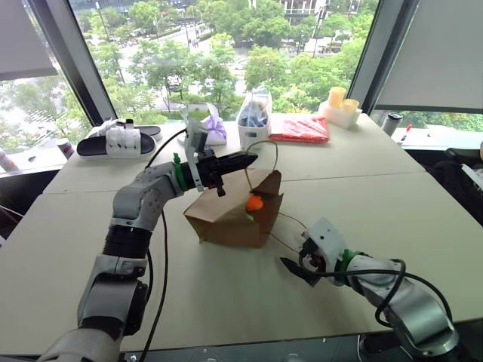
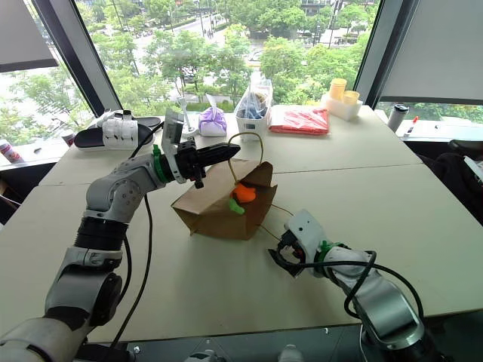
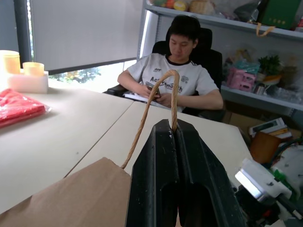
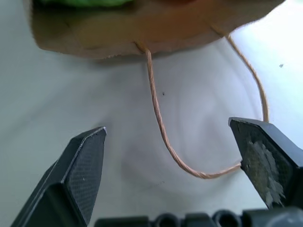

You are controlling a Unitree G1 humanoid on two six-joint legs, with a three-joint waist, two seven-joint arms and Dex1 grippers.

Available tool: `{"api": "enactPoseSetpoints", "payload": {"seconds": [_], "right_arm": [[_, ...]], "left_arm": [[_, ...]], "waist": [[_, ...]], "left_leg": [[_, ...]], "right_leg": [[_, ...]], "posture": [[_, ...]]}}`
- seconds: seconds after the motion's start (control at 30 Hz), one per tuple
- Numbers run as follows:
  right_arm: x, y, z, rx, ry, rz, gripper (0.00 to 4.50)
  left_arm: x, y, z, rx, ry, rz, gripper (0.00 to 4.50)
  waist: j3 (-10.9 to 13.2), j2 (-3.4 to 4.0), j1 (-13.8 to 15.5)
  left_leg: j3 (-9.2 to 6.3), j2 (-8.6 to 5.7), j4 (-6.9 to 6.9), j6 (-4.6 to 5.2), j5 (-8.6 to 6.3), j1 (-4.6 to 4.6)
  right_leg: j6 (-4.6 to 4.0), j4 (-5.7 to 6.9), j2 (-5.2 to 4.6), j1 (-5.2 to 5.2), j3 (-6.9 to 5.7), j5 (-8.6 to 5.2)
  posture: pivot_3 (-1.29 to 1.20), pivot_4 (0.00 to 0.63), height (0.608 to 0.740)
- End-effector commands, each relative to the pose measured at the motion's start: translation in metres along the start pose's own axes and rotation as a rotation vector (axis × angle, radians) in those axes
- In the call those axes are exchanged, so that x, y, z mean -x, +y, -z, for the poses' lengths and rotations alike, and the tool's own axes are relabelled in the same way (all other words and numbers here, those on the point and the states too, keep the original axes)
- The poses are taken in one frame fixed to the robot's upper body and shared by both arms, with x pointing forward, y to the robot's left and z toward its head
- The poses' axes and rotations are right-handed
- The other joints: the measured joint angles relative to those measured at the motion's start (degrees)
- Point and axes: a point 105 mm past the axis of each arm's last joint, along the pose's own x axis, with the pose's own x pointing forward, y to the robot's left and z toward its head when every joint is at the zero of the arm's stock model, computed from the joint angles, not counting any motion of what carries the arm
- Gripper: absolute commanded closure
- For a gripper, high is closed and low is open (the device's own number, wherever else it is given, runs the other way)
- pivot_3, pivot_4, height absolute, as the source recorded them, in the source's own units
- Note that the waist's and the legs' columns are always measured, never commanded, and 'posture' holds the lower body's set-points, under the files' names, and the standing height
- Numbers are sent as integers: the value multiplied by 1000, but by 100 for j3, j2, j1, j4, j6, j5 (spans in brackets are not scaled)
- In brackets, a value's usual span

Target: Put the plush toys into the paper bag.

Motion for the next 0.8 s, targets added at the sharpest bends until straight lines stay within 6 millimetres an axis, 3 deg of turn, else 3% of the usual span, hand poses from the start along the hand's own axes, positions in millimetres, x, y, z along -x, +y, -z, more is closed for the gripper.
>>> {"api": "enactPoseSetpoints", "payload": {"seconds": [0.03,0.07,0.13,0.27,0.37,0.53,0.7,0.8], "right_arm": [[-11,-9,-11,13,-56,54,25],[-14,-10,-11,12,-58,53,25],[-18,-10,-8,20,-54,47,779],[-23,-9,-6,37,-55,30,2690],[-15,-15,-15,52,-82,37,4334],[7,-34,-36,213,-108,99,4424],[40,-92,-87,468,-192,363,4424],[54,-111,-113,539,-244,446,4424]], "left_arm": [[-1,-4,-17,-73,-23,11,4500],[0,-4,-17,-77,-22,9,4500],[0,-3,-17,-81,-23,6,4500],[0,-3,-18,-88,-28,-3,4500],[0,-3,-19,-93,-31,-8,4500],[1,1,-24,-101,-54,-35,4500],[-2,16,-40,-124,-136,-126,4500],[-4,21,-45,-126,-169,-152,4500]], "waist": [[0,0,1],[0,0,5],[0,0,9],[0,0,11],[0,0,13],[0,0,15],[2,-3,21],[3,-6,19]], "left_leg": [[-1,0,0,-1,0,0],[-1,0,0,-1,1,0],[-1,0,0,-3,2,1],[0,0,0,-9,5,0],[-1,0,1,-6,4,0],[-1,-1,1,-5,3,0],[0,-1,2,-1,1,-1],[6,-1,2,-1,0,-1]], "right_leg": [[0,0,-1,0,1,0],[0,0,0,0,1,0],[0,1,0,0,0,0],[0,-1,0,2,0,0],[0,-1,0,2,0,0],[0,-1,-1,2,0,0],[1,-1,0,3,-3,0],[1,-2,-2,3,-2,0]], "posture": [[0,150,740],[0,150,740],[0,150,740],[0,150,740],[0,150,740],[0,150,740],[0,150,740],[0,150,740]]}}
